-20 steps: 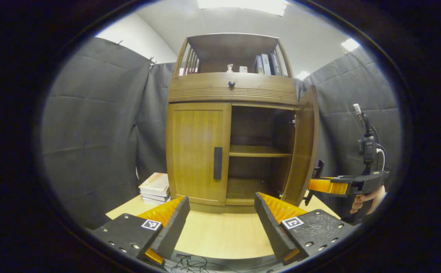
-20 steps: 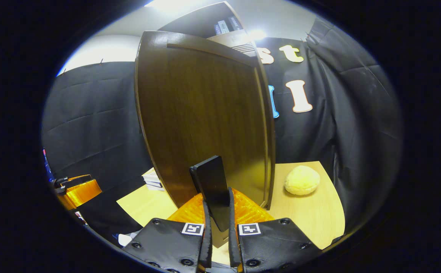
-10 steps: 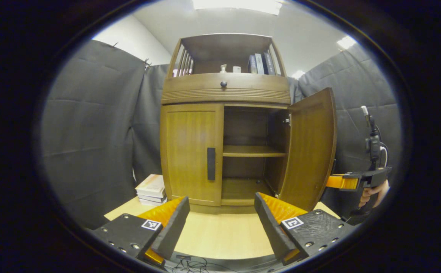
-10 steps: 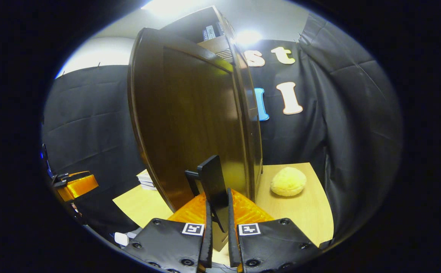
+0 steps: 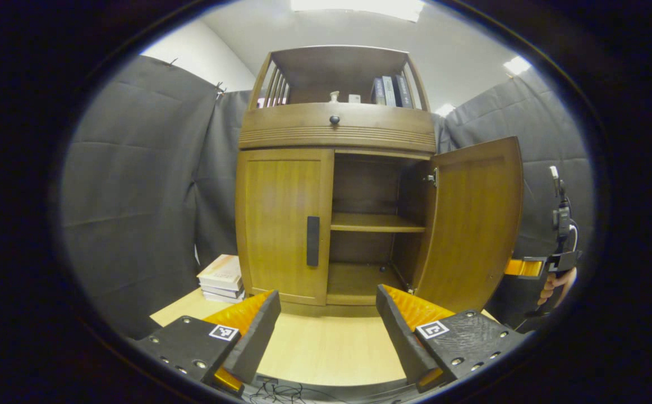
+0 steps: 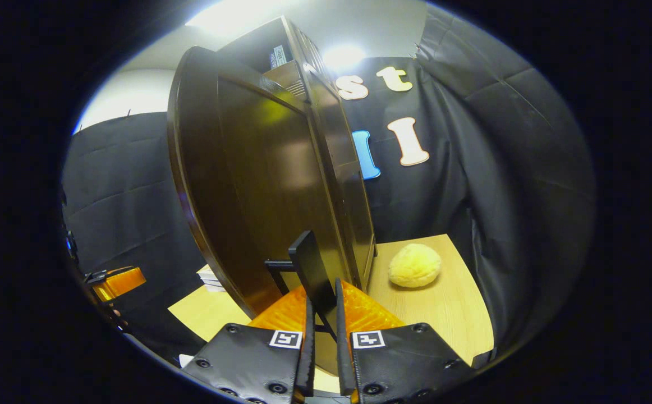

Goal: Open the right door of the double-door shoe cabinet with the right hand, and open the left door with the left hand.

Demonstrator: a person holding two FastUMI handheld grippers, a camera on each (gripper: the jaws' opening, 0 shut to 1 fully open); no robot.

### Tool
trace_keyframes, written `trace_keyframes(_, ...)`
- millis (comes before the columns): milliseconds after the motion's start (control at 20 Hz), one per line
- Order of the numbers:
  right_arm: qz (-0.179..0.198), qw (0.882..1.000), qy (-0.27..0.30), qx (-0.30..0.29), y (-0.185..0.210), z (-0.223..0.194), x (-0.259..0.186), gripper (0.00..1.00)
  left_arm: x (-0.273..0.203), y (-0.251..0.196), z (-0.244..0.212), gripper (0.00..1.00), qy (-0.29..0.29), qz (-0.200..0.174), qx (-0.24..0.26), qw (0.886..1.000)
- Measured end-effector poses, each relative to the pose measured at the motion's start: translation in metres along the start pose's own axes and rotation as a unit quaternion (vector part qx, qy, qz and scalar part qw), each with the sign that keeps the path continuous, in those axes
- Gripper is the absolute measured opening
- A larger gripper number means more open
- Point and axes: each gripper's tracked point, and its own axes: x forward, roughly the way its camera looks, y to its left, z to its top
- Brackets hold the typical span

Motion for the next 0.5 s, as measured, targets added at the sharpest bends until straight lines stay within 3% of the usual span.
trace_keyframes(200,-0.011,1.000,0.002,-0.010,-0.007,-0.002,-0.008,0.18,0.006,0.008,0.003,1.00,0.001,0.004,-0.004,1.000)
trace_keyframes(300,-0.013,1.000,0.010,0.000,-0.006,-0.006,-0.014,0.11,0.010,0.014,-0.005,1.00,0.008,0.004,-0.014,1.000)
trace_keyframes(350,-0.017,1.000,0.014,0.005,-0.004,-0.008,-0.017,0.15,0.010,0.017,-0.009,1.00,0.013,0.004,-0.019,1.000)
trace_keyframes(400,-0.022,1.000,0.018,0.010,-0.003,-0.010,-0.021,0.10,0.013,0.021,-0.010,1.00,0.018,0.004,-0.022,1.000)
trace_keyframes(450,-0.028,0.999,0.020,0.013,-0.003,-0.010,-0.024,0.15,0.015,0.024,-0.010,1.00,0.021,0.003,-0.022,1.000)
trace_keyframes(500,-0.038,0.999,0.019,0.012,-0.006,-0.010,-0.027,0.10,0.019,0.029,-0.004,1.00,0.021,0.002,-0.019,1.000)
